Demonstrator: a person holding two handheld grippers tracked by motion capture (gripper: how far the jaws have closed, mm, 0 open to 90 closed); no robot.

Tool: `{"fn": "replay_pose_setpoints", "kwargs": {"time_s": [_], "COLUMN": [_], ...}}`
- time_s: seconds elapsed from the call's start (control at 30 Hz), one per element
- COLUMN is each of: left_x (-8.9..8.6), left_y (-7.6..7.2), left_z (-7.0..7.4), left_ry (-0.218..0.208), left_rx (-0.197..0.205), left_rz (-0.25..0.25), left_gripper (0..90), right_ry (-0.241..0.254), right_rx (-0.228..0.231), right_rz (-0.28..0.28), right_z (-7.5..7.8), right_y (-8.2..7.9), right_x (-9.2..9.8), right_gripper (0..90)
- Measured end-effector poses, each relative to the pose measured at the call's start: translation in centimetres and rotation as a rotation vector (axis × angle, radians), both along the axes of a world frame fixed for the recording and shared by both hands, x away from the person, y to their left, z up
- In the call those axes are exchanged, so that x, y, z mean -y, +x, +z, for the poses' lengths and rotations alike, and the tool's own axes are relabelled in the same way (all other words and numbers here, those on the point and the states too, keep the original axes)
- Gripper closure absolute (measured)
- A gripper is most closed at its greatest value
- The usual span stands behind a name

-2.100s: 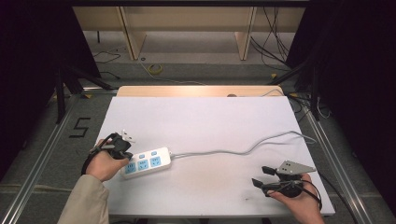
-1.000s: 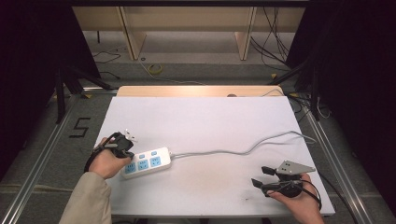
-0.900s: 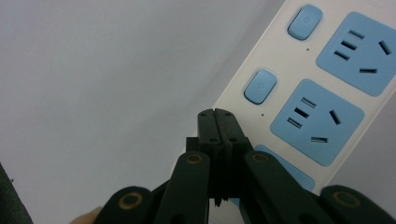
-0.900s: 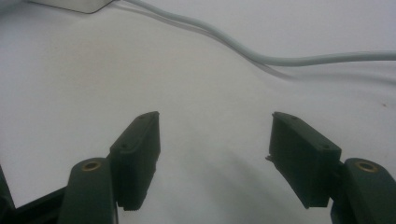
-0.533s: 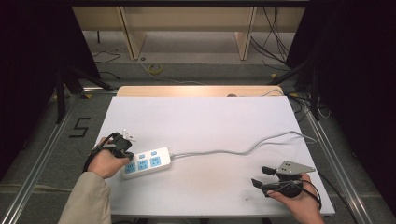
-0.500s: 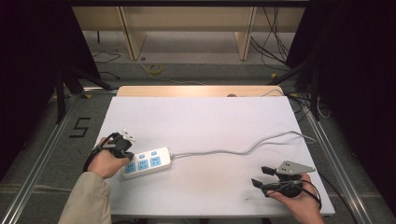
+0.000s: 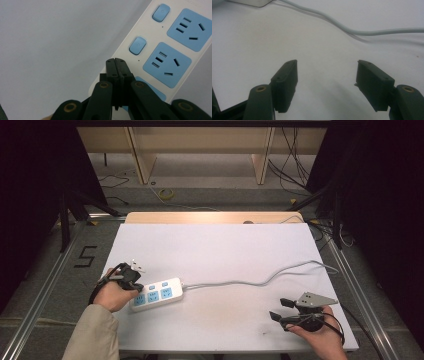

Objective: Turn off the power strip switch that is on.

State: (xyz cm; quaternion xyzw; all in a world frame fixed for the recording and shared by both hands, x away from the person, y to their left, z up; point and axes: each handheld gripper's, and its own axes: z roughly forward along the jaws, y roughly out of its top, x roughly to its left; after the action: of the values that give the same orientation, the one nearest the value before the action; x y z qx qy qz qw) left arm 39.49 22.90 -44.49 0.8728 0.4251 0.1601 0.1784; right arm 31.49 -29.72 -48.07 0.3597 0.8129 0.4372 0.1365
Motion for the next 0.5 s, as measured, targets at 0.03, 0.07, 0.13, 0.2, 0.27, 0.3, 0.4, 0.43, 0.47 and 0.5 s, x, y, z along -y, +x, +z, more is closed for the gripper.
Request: {"fn": "replay_pose_setpoints", "kwargs": {"time_s": [0.03,0.07,0.13,0.2,0.27,0.3,0.4,0.43,0.47,0.5], "left_x": [-0.01,-0.02,-0.02,-0.01,-0.01,-0.05,-0.06,-0.09,-0.16,-0.22], "left_y": [-0.01,-0.01,-0.02,-0.05,-0.1,-0.13,-0.28,-0.36,-0.45,-0.55], "left_z": [-0.02,-0.03,-0.04,-0.04,-0.06,-0.05,-0.1,-0.11,-0.12,-0.14], "left_ry": [-0.006,-0.009,-0.011,-0.008,-0.01,-0.009,-0.012,-0.012,-0.013,-0.017], "left_rx": [0.002,0.002,0.002,0.006,0.009,0.008,0.018,0.021,0.024,0.029], "left_rz": [0.005,0.006,0.009,0.006,0.007,0.005,0.005,0.007,0.005,0.008], "left_gripper": [89.9,89.9,89.9,89.9,89.9,89.9,89.9,89.9,89.9,89.9], "right_ry": [0.0,-0.002,-0.002,-0.001,-0.001,-0.001,-0.002,-0.002,0.0,0.0], "right_rx": [-0.001,-0.002,-0.002,-0.001,0.0,0.0,0.0,0.001,0.001,0.002], "right_rz": [0.0,-0.001,-0.001,-0.001,-0.001,-0.001,-0.001,-0.001,-0.001,-0.001], "right_z": [-0.01,0.0,0.0,0.0,0.02,0.02,0.02,0.03,0.03,0.03], "right_y": [0.01,0.0,0.0,0.02,0.02,0.01,0.01,0.01,0.01,0.01], "right_x": [0.0,-0.01,-0.01,0.01,0.04,0.04,0.06,0.07,0.07,0.08], "right_gripper": [34.6,34.7,34.7,34.7,34.6,34.6,34.6,34.6,34.6,34.7]}}
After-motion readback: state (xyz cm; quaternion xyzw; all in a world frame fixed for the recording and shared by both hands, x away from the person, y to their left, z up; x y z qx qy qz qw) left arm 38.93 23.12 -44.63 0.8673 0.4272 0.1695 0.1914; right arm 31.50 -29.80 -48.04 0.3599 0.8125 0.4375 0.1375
